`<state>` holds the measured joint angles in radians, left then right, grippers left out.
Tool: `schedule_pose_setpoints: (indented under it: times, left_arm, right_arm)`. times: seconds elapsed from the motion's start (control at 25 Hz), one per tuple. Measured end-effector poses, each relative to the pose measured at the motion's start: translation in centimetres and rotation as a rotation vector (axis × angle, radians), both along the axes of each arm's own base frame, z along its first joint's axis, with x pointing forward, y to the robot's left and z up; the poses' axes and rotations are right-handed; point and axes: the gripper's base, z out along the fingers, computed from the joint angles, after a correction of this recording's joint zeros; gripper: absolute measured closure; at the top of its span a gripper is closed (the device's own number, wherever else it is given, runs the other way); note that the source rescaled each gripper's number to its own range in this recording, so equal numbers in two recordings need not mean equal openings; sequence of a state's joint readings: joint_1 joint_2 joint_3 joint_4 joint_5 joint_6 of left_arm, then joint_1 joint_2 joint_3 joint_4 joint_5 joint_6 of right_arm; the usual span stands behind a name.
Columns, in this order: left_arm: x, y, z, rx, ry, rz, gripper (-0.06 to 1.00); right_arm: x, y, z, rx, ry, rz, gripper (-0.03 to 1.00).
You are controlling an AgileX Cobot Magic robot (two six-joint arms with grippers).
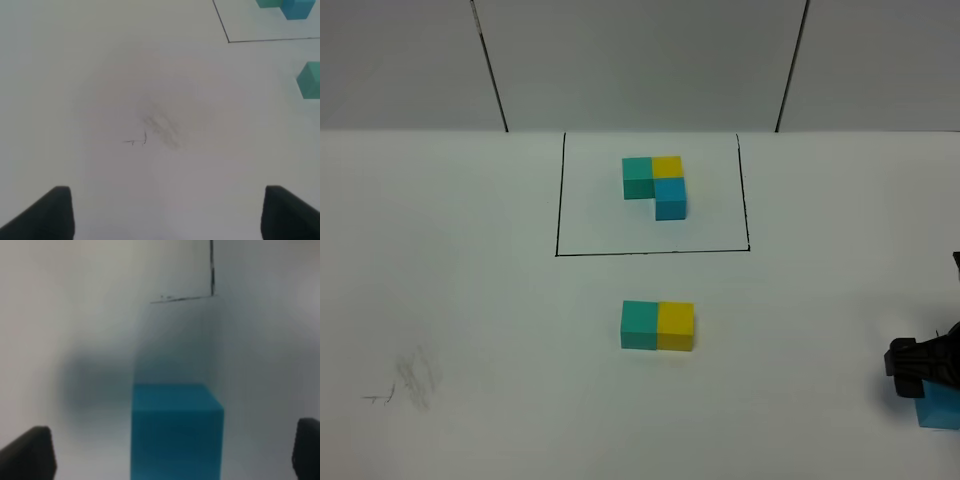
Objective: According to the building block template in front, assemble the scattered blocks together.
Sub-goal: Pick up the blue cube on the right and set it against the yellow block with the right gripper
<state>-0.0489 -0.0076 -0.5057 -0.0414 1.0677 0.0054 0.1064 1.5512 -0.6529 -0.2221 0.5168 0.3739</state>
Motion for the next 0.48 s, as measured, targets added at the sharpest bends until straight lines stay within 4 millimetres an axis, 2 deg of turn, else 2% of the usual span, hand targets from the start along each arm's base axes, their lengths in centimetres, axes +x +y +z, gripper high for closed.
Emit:
schedule_pose_setpoints:
  times: [0.32,0.48]
  left_arm:
    - [0.0,0.0,0.0,0.0,0.0,0.0,0.29]
    - [0.0,0.0,0.0,0.0,0.0,0.0,0.29]
  right_arm:
    - [-0.3,-0.7,-0.9,0.005,-0.013,0.007,0.07]
    - [0.0,-0.6,-2.4,0.009,0.023,0.02,0.08]
